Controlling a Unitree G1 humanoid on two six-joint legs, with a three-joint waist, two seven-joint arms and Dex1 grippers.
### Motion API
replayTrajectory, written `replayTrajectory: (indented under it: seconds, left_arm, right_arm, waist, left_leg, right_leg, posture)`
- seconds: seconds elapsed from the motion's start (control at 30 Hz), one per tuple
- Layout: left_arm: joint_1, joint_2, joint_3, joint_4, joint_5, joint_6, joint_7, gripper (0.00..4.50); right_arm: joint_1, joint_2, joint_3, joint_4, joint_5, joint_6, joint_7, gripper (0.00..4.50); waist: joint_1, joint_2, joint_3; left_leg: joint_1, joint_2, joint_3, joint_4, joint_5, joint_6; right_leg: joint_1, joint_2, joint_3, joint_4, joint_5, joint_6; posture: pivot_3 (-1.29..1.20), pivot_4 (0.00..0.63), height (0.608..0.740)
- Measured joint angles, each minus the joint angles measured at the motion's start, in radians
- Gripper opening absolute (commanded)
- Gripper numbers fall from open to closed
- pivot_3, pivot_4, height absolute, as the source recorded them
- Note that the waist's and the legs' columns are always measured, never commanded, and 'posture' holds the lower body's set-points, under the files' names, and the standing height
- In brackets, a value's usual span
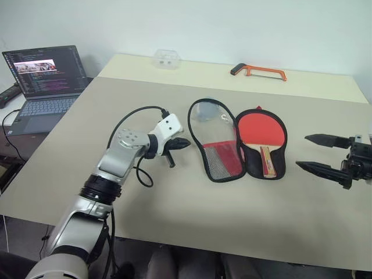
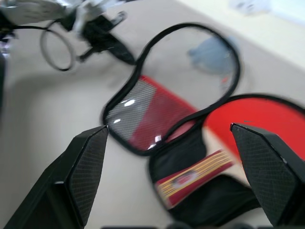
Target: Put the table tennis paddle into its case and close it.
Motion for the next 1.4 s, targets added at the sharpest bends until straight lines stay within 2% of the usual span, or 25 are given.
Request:
replayTrajectory:
  seconds: [0.23, 0.4, 0.53, 0.73, 0.8, 0.9, 1.07, 1.13, 1.27, 1.33, 1.4]
  left_arm:
    - [-0.009, -0.095, -0.008, -0.010, 0.009, 0.014, 0.019, 0.02]
    - [-0.118, -0.269, 0.005, 0.030, -0.020, -0.038, 0.057, 0.02]
    - [-0.231, -0.416, 0.011, 0.234, -0.003, -0.181, 0.122, 0.02]
    - [-0.372, -0.655, 0.005, 0.702, 0.070, -0.408, 0.280, 0.02]
    - [-0.383, -0.658, -0.008, 0.832, 0.118, -0.475, 0.346, 0.02]
    - [-0.384, -0.660, -0.009, 0.962, 0.153, -0.530, 0.411, 0.02]
    - [-0.425, -0.665, 0.014, 1.016, 0.170, -0.590, 0.464, 0.02]
    - [-0.437, -0.665, 0.045, 1.003, 0.153, -0.611, 0.426, 0.02]
    - [-0.419, -0.643, 0.124, 0.815, 0.024, -0.587, 0.190, 0.02]
    - [-0.340, -0.567, 0.126, 0.554, -0.066, -0.470, 0.013, 0.02]
    - [-0.266, -0.466, 0.130, 0.388, -0.118, -0.349, -0.080, 0.38]
  right_arm:
    - [0.007, 0.000, 0.011, -0.026, 0.001, 0.004, -0.024, 4.50]
    - [0.002, 0.008, -0.004, -0.037, 0.004, 0.002, -0.064, 4.50]
    - [0.029, 0.012, -0.095, -0.067, 0.031, 0.006, -0.098, 4.50]
    - [0.102, 0.027, -0.248, -0.158, 0.093, 0.043, -0.163, 4.50]
    - [0.141, 0.034, -0.309, -0.194, 0.120, 0.060, -0.183, 4.50]
    - [0.185, 0.041, -0.367, -0.233, 0.149, 0.082, -0.210, 4.50]
    - [0.219, 0.058, -0.380, -0.273, 0.189, 0.115, -0.274, 4.50]
    - [0.206, 0.070, -0.365, -0.272, 0.212, 0.141, -0.332, 4.50]
    - [0.143, 0.143, -0.241, -0.228, 0.247, 0.219, -0.500, 4.50]
    - [0.124, 0.181, -0.173, -0.164, 0.245, 0.257, -0.569, 4.50]
    - [0.124, 0.207, -0.137, -0.115, 0.239, 0.278, -0.600, 4.50]
  waist:
    - [0.000, 0.000, 0.000]
    - [0.008, 0.000, 0.000]
    - [0.011, 0.001, -0.001]
    - [0.010, 0.000, 0.000]
    - [-0.004, 0.001, -0.001]
    - [-0.009, 0.001, 0.000]
    - [0.001, 0.001, 0.000]
    - [0.001, 0.001, 0.000]
    - [-0.003, 0.002, -0.001]
    - [-0.008, 0.006, -0.003]
    - [-0.011, 0.011, -0.006]
  left_leg:
    - [0.000, 0.000, -0.001, 0.000, 0.000, 0.000]
    - [0.000, -0.002, -0.002, 0.001, 0.000, 0.000]
    - [0.000, -0.003, -0.002, 0.000, 0.000, 0.000]
    - [0.000, -0.010, -0.010, -0.002, -0.001, 0.001]
    - [0.001, -0.018, -0.025, -0.005, -0.001, 0.001]
    - [0.001, -0.020, -0.031, -0.006, -0.001, 0.001]
    - [-0.001, -0.024, -0.036, -0.004, -0.001, 0.001]
    - [-0.001, -0.025, -0.038, -0.004, -0.001, 0.001]
    - [-0.001, -0.025, -0.041, -0.004, 0.000, 0.000]
    - [0.002, -0.025, -0.042, -0.004, 0.000, 0.000]
    - [0.004, -0.024, -0.042, -0.005, 0.000, 0.000]
  right_leg:
    - [0.000, 0.000, 0.000, 0.000, 0.000, 0.000]
    - [0.001, 0.000, -0.002, 0.000, 0.000, 0.000]
    - [0.003, 0.000, -0.002, -0.002, 0.000, 0.000]
    - [0.004, -0.002, -0.001, -0.003, -0.001, 0.002]
    - [0.004, -0.001, 0.002, -0.003, -0.001, 0.002]
    - [0.004, -0.002, 0.002, -0.002, -0.001, 0.002]
    - [0.005, -0.003, -0.001, -0.001, -0.001, 0.004]
    - [0.007, -0.004, -0.001, -0.002, -0.001, 0.004]
    - [0.007, -0.003, -0.002, -0.001, -0.001, 0.004]
    - [0.008, -0.002, -0.001, -0.001, -0.001, 0.004]
    - [0.008, -0.002, 0.000, 0.000, -0.001, 0.004]
  posture:
    - [0.00, 0.150, 0.740]
    - [0.00, 0.150, 0.740]
    - [0.00, 0.150, 0.740]
    - [0.00, 0.150, 0.740]
    - [0.00, 0.150, 0.740]
    - [0.00, 0.150, 0.740]
    - [0.00, 0.150, 0.740]
    - [0.00, 0.150, 0.740]
    - [0.00, 0.150, 0.740]
    - [0.00, 0.150, 0.740]
    - [0.00, 0.150, 0.740]
